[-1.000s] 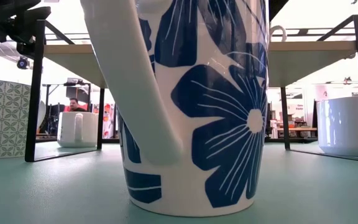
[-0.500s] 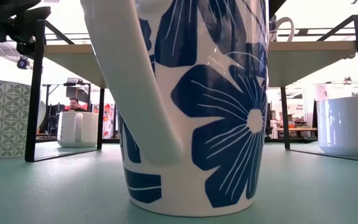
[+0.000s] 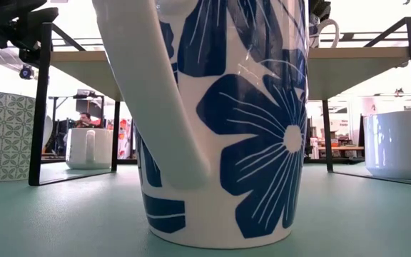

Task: Place coffee mugs
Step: Put the top blue patterned mug on the shelf

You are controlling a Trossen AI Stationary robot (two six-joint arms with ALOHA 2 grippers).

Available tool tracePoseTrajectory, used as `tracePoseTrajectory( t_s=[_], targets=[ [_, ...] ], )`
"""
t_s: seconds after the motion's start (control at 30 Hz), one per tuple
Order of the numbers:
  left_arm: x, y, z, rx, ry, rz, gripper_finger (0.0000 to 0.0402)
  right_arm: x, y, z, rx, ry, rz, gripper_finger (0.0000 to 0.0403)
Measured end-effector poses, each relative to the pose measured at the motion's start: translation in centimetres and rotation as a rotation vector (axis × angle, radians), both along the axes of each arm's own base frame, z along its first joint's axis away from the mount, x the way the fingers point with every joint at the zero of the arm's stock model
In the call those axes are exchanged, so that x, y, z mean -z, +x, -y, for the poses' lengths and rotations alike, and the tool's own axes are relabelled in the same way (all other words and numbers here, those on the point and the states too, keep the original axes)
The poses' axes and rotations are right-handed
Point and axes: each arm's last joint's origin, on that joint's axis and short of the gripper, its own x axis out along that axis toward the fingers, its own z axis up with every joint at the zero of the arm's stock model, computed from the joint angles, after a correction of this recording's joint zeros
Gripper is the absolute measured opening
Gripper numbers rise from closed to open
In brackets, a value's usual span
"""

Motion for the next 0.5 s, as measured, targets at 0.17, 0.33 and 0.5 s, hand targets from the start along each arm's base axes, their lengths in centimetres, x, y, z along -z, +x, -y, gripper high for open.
tracePoseTrajectory(
  t_s=[0.17,0.33,0.5],
  targets=[
    [0.0,0.0,0.0,0.0,0.0,0.0,0.0089,-0.2,0.5,0.0,0.153,0.06,0.034,0.0137],
    [0.0,0.0,0.0,0.0,0.0,0.0,0.0089,-0.3,1.0,0.2,0.245,0.05,0.073,0.0137],
    [0.0,0.0,0.0,0.0,0.0,0.0,0.0089,0.5,1.9,0.2,0.251,0.034,0.05,0.0128]
  ],
)
